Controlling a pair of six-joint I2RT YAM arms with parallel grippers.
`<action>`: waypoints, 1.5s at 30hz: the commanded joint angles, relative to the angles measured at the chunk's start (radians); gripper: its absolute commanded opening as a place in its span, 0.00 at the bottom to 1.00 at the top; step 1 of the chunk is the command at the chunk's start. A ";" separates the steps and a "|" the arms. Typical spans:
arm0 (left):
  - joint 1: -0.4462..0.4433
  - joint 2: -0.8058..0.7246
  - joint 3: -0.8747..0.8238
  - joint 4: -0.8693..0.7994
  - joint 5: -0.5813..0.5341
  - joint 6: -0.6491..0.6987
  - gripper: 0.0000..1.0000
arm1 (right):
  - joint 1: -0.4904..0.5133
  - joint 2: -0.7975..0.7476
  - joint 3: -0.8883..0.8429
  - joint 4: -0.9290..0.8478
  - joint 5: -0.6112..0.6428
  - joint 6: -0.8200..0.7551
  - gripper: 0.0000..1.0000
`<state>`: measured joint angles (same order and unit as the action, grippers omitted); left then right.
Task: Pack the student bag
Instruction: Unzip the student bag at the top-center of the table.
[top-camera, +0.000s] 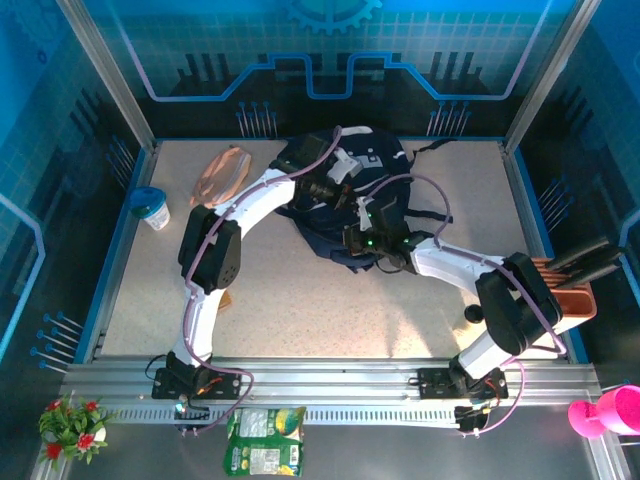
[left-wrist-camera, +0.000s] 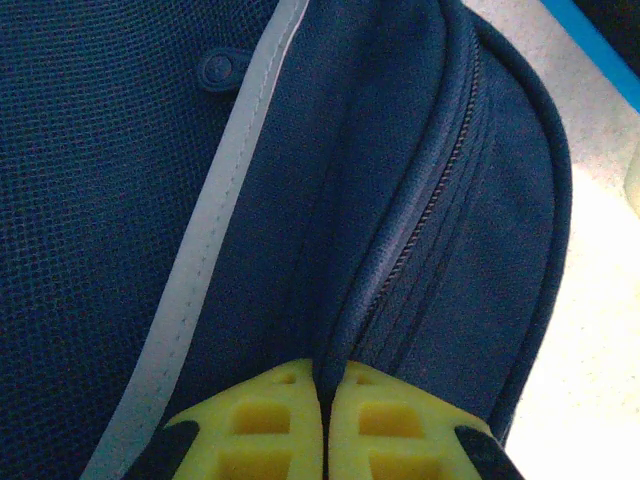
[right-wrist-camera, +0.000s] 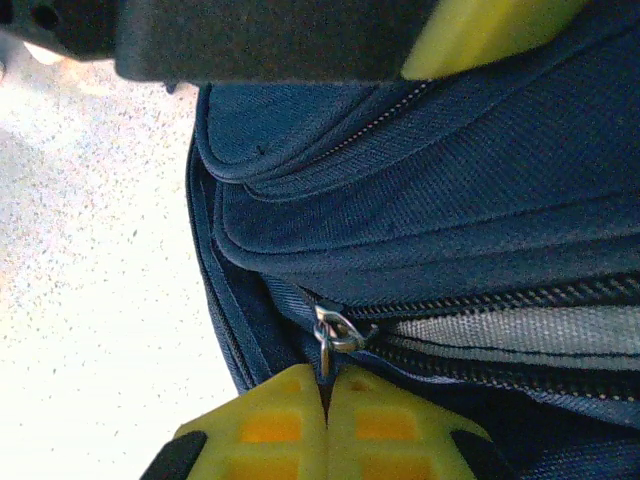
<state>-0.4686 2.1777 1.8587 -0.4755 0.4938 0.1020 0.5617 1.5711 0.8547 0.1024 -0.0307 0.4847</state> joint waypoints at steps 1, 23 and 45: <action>0.021 -0.075 -0.013 0.181 0.041 -0.058 0.00 | -0.003 -0.081 -0.057 0.091 -0.029 0.087 0.07; 0.030 -0.143 -0.116 0.209 0.055 -0.052 0.04 | -0.360 -0.044 0.019 0.179 -0.371 0.566 0.65; -0.061 -0.521 -0.715 0.372 -0.343 -0.744 0.63 | -0.338 0.056 0.110 0.347 -0.511 0.648 0.13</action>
<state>-0.4927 1.6878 1.1931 -0.1249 0.2020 -0.4892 0.2104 1.6409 0.9215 0.3656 -0.4774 1.1107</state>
